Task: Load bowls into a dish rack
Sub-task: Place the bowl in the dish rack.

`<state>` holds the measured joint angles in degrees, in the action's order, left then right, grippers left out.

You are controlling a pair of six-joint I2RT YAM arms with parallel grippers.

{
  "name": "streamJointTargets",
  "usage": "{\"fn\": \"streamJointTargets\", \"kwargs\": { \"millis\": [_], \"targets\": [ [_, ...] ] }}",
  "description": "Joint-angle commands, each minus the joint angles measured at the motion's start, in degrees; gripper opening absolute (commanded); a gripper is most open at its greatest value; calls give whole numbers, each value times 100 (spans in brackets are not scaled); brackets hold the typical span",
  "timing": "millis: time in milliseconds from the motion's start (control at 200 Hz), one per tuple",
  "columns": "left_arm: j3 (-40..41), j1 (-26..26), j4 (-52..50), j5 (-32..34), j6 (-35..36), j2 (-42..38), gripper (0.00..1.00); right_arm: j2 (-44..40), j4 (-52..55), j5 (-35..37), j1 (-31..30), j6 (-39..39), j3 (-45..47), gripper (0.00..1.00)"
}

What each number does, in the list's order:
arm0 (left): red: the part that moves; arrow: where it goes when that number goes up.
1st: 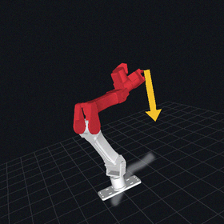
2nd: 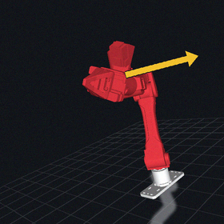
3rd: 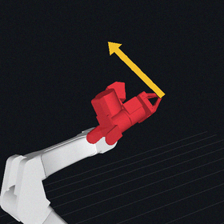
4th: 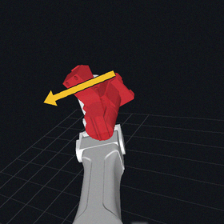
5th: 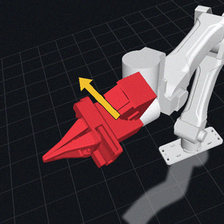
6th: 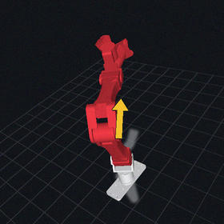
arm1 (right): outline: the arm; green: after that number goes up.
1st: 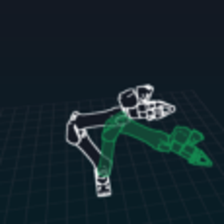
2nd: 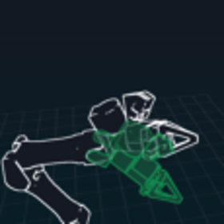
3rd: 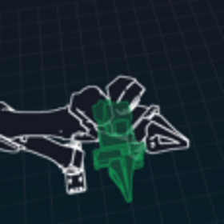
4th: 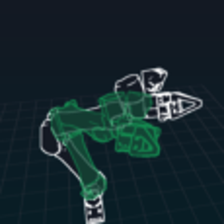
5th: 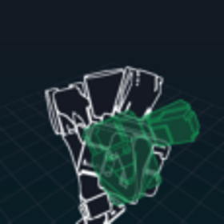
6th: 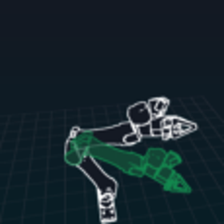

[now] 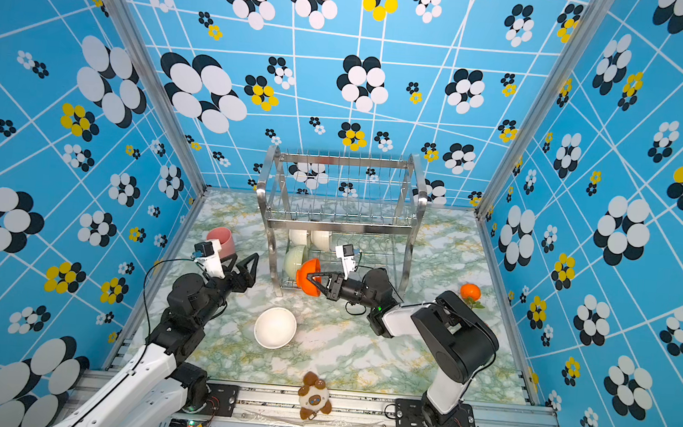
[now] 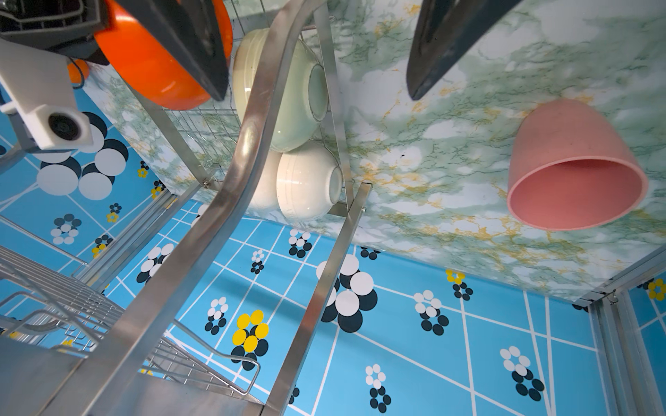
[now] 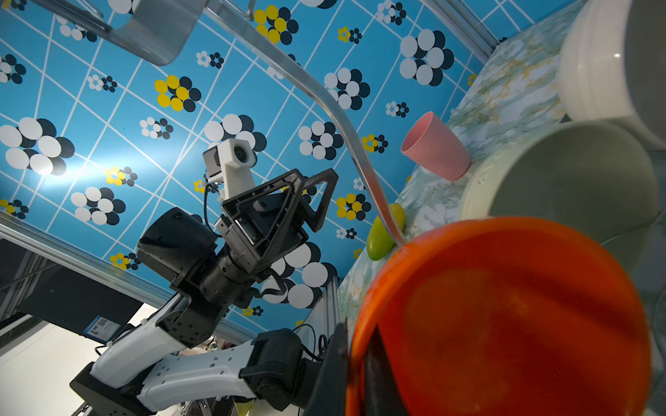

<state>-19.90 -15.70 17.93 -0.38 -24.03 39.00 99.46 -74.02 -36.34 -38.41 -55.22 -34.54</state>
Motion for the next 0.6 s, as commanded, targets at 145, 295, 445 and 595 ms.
{"fn": "streamJointTargets", "kwargs": {
  "millis": [145,295,445,595],
  "targets": [
    [-23,80,-10,38,-21,-52,80,167,-654,133,193,-96,-272,0],
    [-27,94,17,19,-20,-7,80,299,-658,153,307,-81,-350,0],
    [-23,117,35,10,-32,2,80,428,-658,120,411,-92,-419,0],
    [-16,122,35,-12,-39,8,80,586,-658,51,482,-111,-520,0]
  ]
}}
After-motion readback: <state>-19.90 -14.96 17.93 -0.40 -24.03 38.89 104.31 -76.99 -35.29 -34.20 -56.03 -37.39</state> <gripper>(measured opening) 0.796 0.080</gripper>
